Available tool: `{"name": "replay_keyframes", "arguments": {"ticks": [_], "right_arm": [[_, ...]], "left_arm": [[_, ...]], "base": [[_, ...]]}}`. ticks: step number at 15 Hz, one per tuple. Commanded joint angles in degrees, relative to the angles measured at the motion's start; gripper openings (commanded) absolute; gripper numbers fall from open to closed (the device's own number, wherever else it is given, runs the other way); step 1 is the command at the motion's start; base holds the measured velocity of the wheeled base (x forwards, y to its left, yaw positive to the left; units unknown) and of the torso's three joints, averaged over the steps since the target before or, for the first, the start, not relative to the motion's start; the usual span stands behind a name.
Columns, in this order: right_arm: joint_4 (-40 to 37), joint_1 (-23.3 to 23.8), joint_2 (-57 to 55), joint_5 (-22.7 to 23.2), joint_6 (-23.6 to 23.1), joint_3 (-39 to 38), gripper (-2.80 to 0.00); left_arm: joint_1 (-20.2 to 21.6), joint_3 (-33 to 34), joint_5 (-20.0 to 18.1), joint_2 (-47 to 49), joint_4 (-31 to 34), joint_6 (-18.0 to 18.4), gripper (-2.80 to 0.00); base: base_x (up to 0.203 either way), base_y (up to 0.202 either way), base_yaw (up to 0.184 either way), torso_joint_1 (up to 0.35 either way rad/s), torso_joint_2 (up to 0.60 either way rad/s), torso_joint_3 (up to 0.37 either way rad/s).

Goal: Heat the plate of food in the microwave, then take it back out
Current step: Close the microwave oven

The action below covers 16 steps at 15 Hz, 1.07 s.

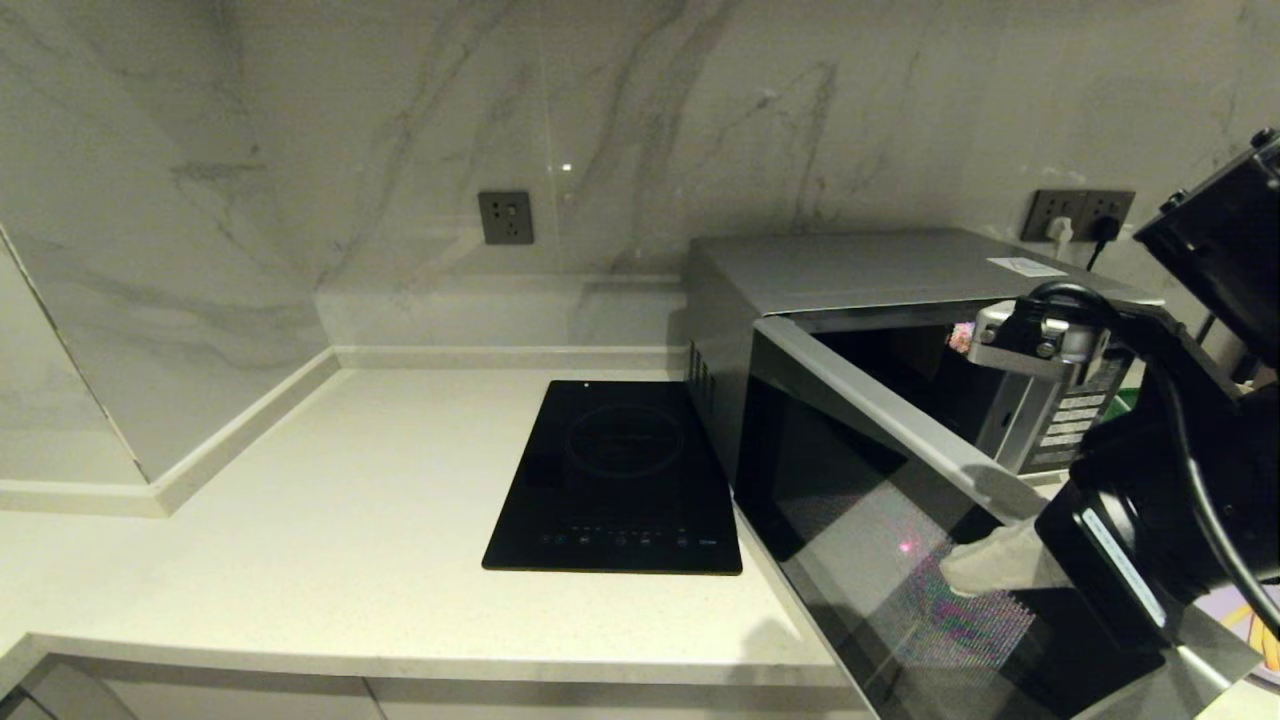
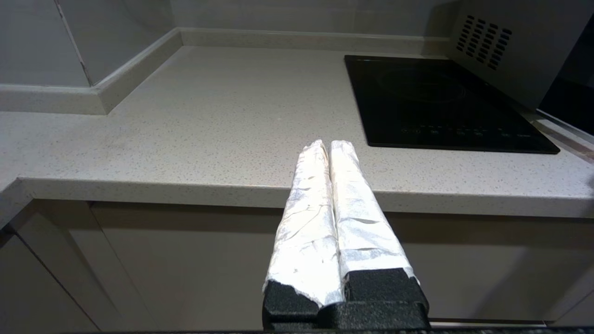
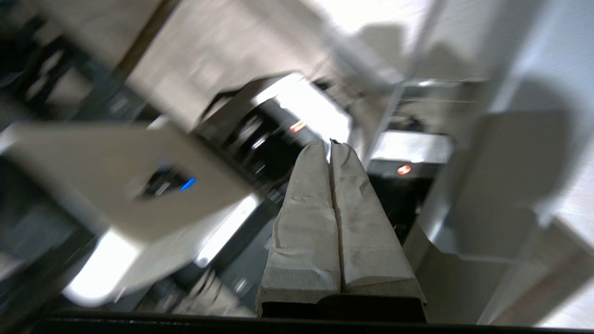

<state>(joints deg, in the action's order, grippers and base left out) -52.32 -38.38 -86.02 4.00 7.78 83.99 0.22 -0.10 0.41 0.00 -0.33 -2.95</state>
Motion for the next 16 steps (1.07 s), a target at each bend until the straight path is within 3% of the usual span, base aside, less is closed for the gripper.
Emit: {"name": "replay_keyframes", "arguments": {"ticks": [1, 7, 10, 16], "right_arm": [[3.0, 0.3, 0.9, -10.1, 3.9, -1.9, -2.8], [3.6, 3.3, 3.1, -17.2, 10.1, -2.7, -2.8], [4.9, 5.4, 3.9, -23.0, 14.9, -5.8, -2.8], [13.7, 16.4, 6.0, -23.3, 16.8, -14.1, -2.8]], "left_arm": [[0.0, 0.0, 0.0, -0.1, 0.0, 0.0, -2.8], [0.0, 0.0, 0.0, 0.0, 0.0, 0.0, -2.8], [0.0, 0.0, 0.0, 0.0, 0.0, 0.0, -2.8], [0.0, 0.0, 0.0, 0.0, 0.0, 0.0, -2.8]], "base": [[0.0, 0.0, 0.0, 0.0, 0.0, 0.0], [0.0, 0.0, 0.0, 0.0, 0.0, 0.0], [0.0, 0.0, 0.0, 0.0, 0.0, 0.0], [0.0, 0.0, 0.0, 0.0, 0.0, 0.0]]}}
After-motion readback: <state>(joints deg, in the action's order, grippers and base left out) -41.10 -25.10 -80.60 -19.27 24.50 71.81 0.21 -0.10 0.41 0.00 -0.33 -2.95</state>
